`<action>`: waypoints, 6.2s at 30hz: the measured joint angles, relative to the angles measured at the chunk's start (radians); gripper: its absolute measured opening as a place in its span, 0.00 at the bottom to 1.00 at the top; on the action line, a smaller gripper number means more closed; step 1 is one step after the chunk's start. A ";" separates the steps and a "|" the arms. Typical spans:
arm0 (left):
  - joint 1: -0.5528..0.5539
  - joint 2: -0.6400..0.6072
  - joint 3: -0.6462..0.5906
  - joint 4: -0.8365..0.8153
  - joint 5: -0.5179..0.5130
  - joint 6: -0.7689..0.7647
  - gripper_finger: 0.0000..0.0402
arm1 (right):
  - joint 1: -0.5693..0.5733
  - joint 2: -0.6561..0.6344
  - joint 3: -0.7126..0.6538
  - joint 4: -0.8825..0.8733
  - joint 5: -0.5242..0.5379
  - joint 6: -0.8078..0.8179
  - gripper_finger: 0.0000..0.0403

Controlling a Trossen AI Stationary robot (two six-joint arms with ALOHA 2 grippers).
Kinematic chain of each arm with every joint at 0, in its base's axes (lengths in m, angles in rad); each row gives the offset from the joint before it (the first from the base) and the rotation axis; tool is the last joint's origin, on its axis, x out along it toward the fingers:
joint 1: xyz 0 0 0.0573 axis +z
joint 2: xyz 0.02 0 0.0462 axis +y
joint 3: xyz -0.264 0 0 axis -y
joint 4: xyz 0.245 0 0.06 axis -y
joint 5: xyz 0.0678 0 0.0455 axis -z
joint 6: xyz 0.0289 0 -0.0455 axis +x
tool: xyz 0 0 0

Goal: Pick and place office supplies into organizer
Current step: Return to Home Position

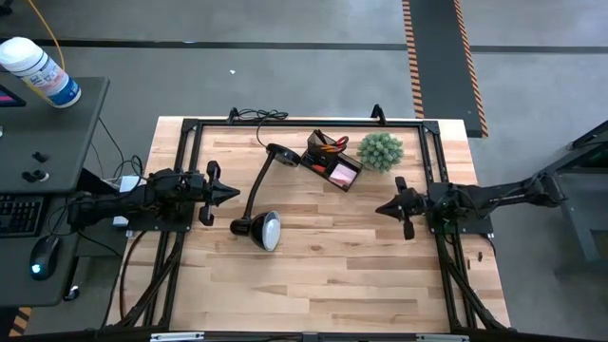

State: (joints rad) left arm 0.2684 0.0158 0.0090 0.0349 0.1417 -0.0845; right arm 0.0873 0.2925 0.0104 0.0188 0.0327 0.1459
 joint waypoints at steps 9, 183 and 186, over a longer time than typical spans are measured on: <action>0.000 0.002 0.000 -0.001 -0.003 -0.002 0.00 | -0.002 -0.040 0.008 -0.030 -0.032 -0.022 0.00; 0.000 0.001 0.000 0.000 -0.003 -0.026 0.00 | 0.004 -0.287 -0.002 0.008 0.035 -0.102 0.00; 0.000 0.001 0.000 0.000 -0.004 -0.026 0.00 | 0.004 -0.287 -0.002 0.008 0.035 -0.102 0.00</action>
State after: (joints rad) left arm 0.2680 0.0171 0.0090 0.0349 0.1382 -0.1101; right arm 0.0917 0.0051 0.0082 0.0271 0.0677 0.0437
